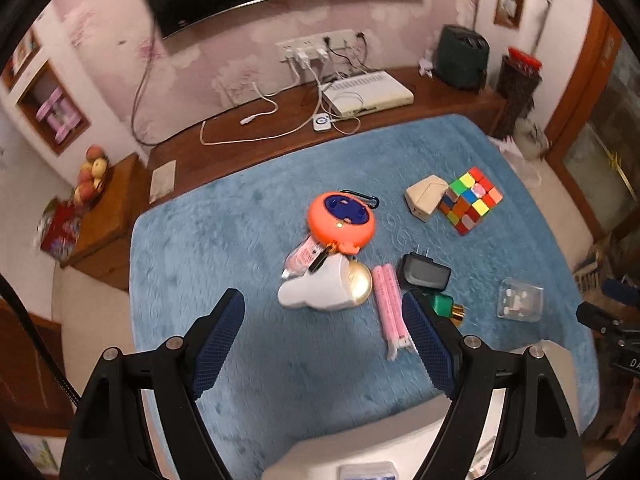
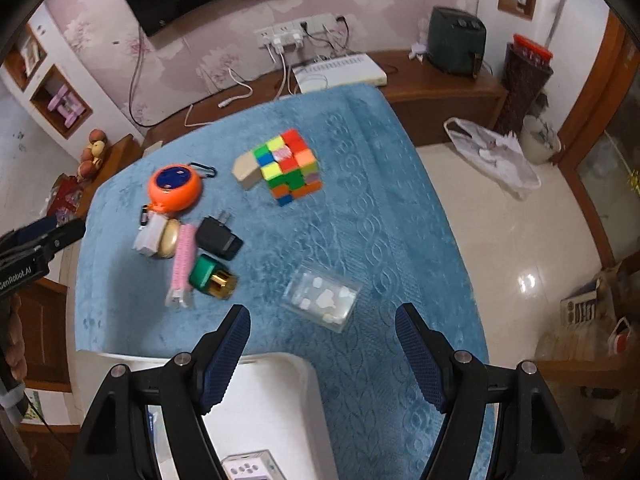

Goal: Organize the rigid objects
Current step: 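Grasp the orange tape reel with the left tool while the right tool grasps the clear box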

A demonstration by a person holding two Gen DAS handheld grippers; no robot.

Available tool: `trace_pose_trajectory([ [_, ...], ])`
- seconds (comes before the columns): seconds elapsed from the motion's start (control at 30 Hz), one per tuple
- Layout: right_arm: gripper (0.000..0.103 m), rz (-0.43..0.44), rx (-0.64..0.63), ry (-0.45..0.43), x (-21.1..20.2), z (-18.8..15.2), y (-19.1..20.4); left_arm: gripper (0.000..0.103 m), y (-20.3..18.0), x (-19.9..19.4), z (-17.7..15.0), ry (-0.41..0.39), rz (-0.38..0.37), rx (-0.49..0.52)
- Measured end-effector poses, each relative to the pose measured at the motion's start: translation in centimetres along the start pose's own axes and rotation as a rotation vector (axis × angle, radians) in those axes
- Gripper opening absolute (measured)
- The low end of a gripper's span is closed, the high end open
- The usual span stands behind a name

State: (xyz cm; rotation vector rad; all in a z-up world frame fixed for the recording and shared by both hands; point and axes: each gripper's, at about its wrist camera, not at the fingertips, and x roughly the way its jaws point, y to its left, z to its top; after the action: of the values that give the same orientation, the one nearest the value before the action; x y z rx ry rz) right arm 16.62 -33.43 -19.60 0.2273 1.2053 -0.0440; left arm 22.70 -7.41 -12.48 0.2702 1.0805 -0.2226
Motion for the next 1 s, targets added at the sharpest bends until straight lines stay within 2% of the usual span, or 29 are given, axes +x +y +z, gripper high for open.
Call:
trace_pose_trajectory([
  [0.17, 0.076, 0.027, 0.002, 0.050, 2.8, 0.6, -1.5, 0.083, -2.1, 3.4, 2.4, 0.061, 0.030, 0.130],
  [0.3, 0.076, 0.049, -0.075, 0.085, 4.2, 0.9, -1.2, 0.083, -3.1, 5.9, 4.1, 0.099, 0.059, 0.193],
  [0.53, 0.076, 0.058, -0.213, 0.185, 7.8, 1.6, 0.6, 0.083, -3.2, 9.9, 6.2, 0.227, 0.033, 0.197],
  [0.73, 0.076, 0.029, -0.297, 0.312, 10.8, 2.5, 1.6, 0.083, -3.3, 13.2, 7.3, 0.311, 0.079, 0.204],
  [1.0, 0.076, 0.053, -0.346, 0.447, 13.0, 3.7, 2.2, 0.083, -4.4, 16.5, 8.1, 0.401, 0.118, 0.228],
])
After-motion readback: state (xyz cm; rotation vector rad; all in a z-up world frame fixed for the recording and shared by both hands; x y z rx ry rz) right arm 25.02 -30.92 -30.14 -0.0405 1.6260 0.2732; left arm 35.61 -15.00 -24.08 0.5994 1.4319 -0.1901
